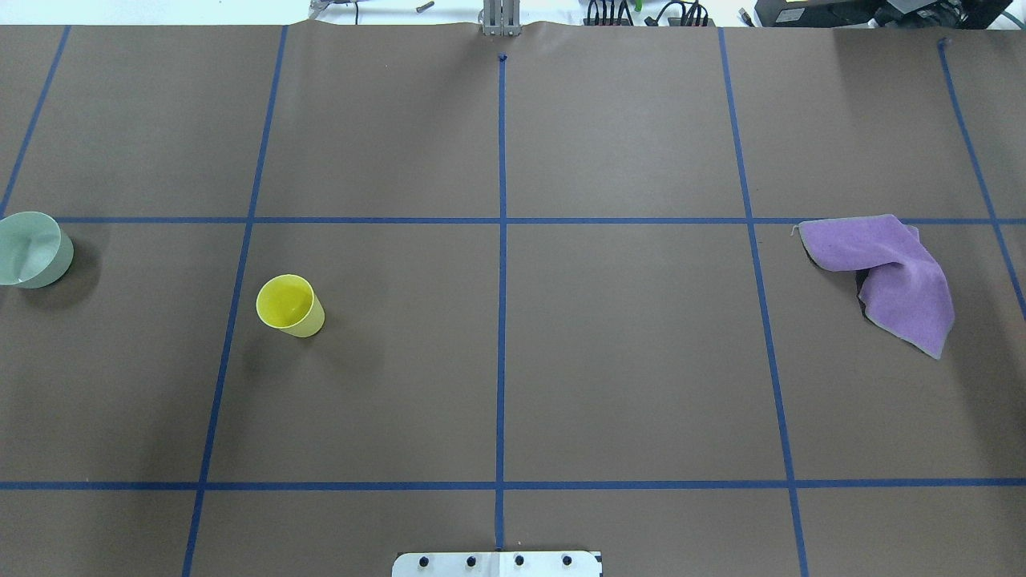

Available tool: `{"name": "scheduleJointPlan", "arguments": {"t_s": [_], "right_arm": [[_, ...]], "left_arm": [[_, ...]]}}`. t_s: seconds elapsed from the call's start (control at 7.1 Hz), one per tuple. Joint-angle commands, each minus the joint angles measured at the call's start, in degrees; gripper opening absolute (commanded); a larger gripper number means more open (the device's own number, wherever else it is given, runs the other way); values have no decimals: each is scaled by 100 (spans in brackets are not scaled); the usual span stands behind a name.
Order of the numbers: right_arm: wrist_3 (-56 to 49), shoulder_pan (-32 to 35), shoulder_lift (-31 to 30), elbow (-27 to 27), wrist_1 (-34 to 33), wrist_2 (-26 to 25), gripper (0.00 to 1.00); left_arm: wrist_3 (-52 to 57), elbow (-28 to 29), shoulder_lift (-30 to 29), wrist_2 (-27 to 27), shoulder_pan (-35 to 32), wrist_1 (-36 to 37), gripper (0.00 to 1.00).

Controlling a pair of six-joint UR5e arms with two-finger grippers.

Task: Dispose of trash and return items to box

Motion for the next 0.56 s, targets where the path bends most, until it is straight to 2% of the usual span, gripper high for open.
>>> {"name": "scheduleJointPlan", "arguments": {"t_s": [0.0, 0.42], "right_arm": [[0, -2, -8, 7, 2, 0, 100], [8, -2, -8, 16, 2, 0, 100]], "left_arm": [[-4, -23, -1, -27, 0, 9, 99], [13, -14, 147, -176, 0, -78, 99]]}}
